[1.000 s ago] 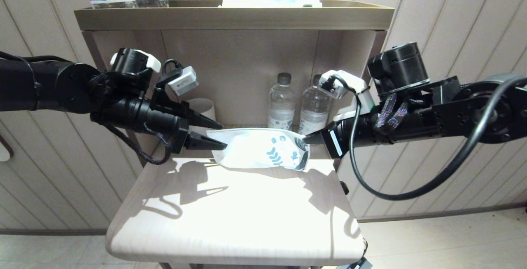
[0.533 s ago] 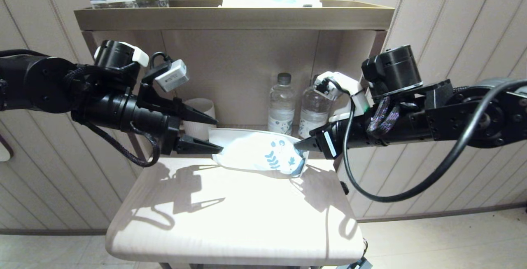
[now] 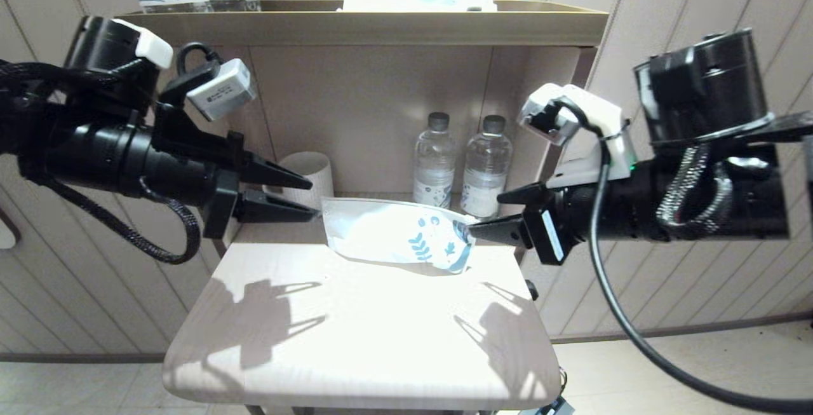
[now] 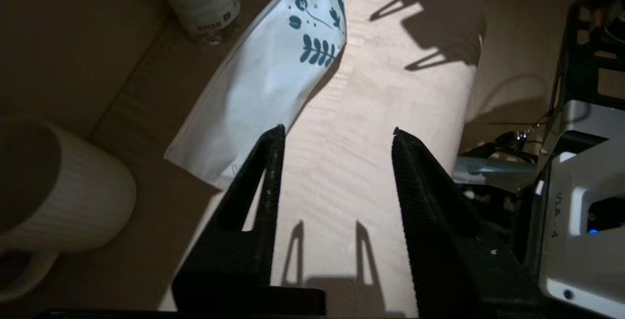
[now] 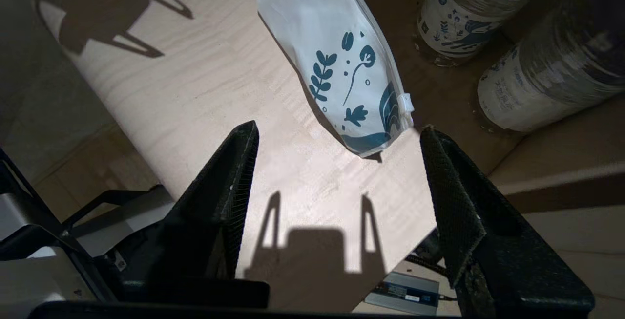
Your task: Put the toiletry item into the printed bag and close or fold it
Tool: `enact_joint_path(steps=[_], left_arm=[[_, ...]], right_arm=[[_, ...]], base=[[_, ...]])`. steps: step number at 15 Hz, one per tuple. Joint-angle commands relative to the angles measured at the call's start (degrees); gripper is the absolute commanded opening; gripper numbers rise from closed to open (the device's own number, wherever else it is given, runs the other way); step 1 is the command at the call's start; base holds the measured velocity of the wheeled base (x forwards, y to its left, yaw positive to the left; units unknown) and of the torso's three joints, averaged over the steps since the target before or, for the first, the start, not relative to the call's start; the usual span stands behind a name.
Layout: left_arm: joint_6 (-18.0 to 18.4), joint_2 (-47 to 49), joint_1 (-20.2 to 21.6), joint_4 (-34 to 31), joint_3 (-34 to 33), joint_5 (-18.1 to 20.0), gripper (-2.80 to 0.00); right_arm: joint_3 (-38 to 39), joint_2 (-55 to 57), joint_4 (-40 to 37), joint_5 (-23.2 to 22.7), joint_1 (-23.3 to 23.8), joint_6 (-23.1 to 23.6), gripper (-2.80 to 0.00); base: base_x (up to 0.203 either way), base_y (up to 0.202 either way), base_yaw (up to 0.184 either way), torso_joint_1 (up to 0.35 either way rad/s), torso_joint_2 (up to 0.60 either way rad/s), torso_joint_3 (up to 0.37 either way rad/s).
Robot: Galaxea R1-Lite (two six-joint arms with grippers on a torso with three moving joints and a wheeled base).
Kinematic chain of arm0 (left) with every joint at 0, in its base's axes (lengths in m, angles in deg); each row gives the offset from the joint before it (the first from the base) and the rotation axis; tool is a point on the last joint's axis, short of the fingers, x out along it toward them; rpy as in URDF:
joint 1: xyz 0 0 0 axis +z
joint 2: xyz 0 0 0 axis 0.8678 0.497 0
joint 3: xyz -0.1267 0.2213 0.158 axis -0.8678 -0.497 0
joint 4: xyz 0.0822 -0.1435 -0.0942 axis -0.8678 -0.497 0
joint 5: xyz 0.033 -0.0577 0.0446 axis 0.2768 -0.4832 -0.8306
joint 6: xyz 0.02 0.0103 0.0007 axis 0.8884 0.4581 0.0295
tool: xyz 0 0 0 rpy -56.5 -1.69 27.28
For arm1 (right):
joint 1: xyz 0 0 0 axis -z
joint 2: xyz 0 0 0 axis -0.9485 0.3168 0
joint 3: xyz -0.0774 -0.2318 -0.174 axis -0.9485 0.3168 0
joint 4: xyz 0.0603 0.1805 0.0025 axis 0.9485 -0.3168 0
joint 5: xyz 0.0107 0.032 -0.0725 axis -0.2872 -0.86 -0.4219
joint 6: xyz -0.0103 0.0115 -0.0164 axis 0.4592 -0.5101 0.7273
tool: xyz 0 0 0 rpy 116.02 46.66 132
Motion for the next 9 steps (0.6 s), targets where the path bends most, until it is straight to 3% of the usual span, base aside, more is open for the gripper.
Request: enact_joint_path(steps=[1,4,8,9], left_arm=[[-0.58,-8.50,-0.23,-3.65,-0.85,-2.01,-2.80],[-7.34,-22.68,-0.26,-7.98,-5.39,-5.86,-2.80],[-17.53,-45.24,-0.16,-10.35,-14.50,-15.87,-2.80],[-20.31,-49.77,-0.11,-11.64,-15.88,-19.06,-2.80]], right_arm=[[1.79,-8.68,-1.11,1.77,-1.57,-0.31,0.00],[4.80,-22.07,-7.30,3.38,-1.87,-1.90,0.00],[9.38,-42.99,-19.61,4.80,1.87,-3.54,0.00],[10.27,-47.35,-23.07,5.05,4.25,-3.76,-2.80]], base=[[0.000,0.000,0.000,0.000,0.00,0.000],[0.000,0.000,0.000,0.000,0.00,0.000],[0.000,0.000,0.000,0.000,0.00,0.000],[0.000,0.000,0.000,0.000,0.00,0.000]])
